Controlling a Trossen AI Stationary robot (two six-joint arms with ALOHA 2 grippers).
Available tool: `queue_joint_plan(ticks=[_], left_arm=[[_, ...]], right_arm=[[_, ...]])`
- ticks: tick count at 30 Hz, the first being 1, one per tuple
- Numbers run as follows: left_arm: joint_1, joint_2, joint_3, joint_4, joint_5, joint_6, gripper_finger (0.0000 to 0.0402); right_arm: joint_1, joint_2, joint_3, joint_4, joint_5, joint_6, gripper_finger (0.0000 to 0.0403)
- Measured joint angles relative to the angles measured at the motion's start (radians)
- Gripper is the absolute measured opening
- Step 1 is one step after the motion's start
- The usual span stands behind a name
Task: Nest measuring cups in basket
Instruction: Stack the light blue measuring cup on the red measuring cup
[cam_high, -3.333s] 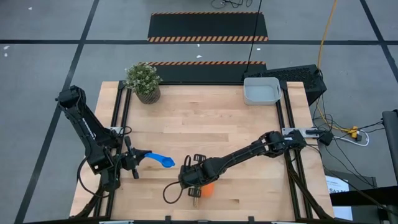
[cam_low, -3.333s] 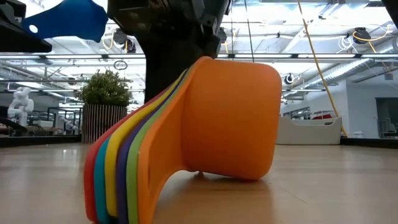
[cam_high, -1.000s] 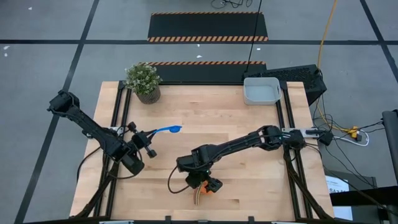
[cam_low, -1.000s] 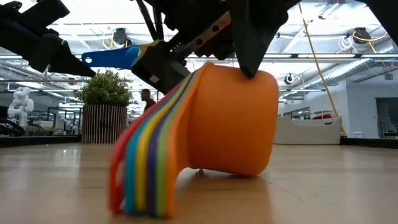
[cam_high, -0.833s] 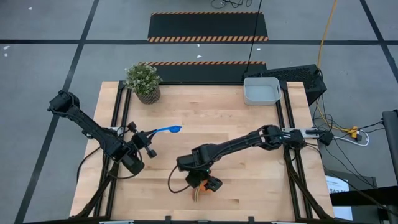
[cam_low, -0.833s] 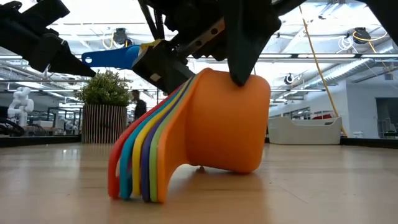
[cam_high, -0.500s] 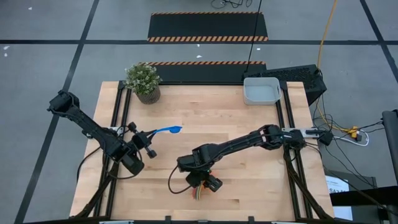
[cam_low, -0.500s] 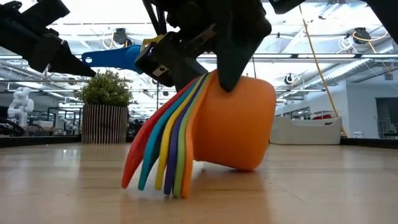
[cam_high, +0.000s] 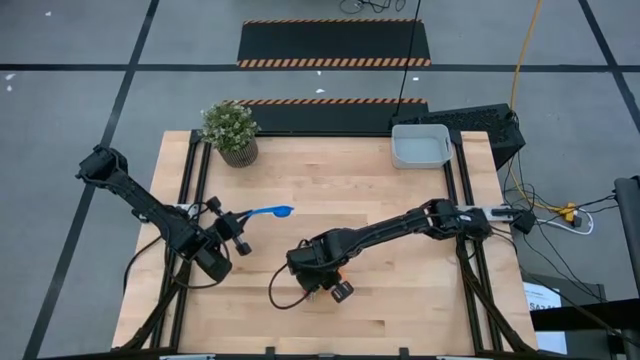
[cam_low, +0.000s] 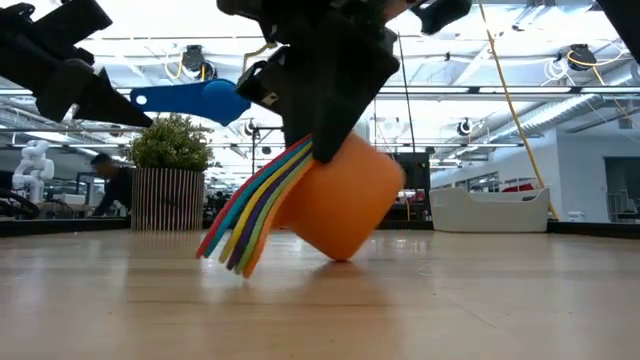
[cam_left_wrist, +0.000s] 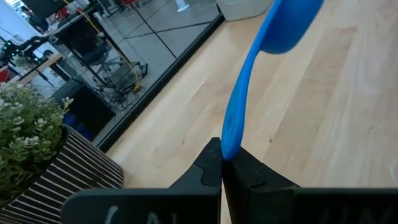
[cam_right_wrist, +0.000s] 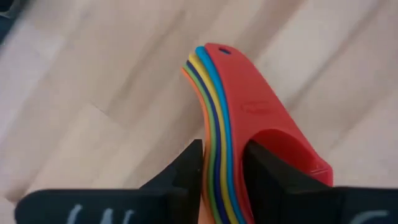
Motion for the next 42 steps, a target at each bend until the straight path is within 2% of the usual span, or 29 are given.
queue_joint_plan(ticks=[11,16,19,22,26,30,34,37,42], left_arm=[[-0.028,0.000,0.000,0.008,0.016,0.054,0.0001],[-0.064,0.000,0.000,0.072,0.012,0.129,0.0001],[-0.083,0.000,0.004,0.115,-0.016,0.190,0.0001],[-0.098,0.000,0.011,0.169,-0.052,0.250,0.0001],[-0.106,0.000,0.011,0.275,-0.065,0.341,0.0001],[-0.106,0.002,0.011,0.401,-0.066,0.408,0.0001],[-0.106,0.038,0.011,0.570,-0.065,0.575,0.0001],[-0.106,0.085,0.011,0.725,-0.065,0.722,0.0001],[-0.104,0.196,0.012,0.968,-0.099,0.942,0.0001]], right_arm=[[0.023,-0.026,-0.006,-0.006,0.254,0.241,0.0074],[0.043,-0.046,-0.078,0.106,0.316,0.380,0.0074],[0.049,-0.071,-0.144,0.217,0.320,0.461,0.0074],[0.060,-0.100,-0.229,0.329,0.380,0.520,0.0074],[0.069,-0.147,-0.338,0.439,0.434,0.597,0.0074],[0.072,-0.189,-0.436,0.534,0.441,0.670,0.0074],[0.083,-0.216,-0.514,0.641,0.469,0.725,0.0083],[0.097,-0.229,-0.530,0.674,0.498,0.744,0.0109],[0.131,-0.293,-0.531,0.659,0.603,0.760,0.0176]])
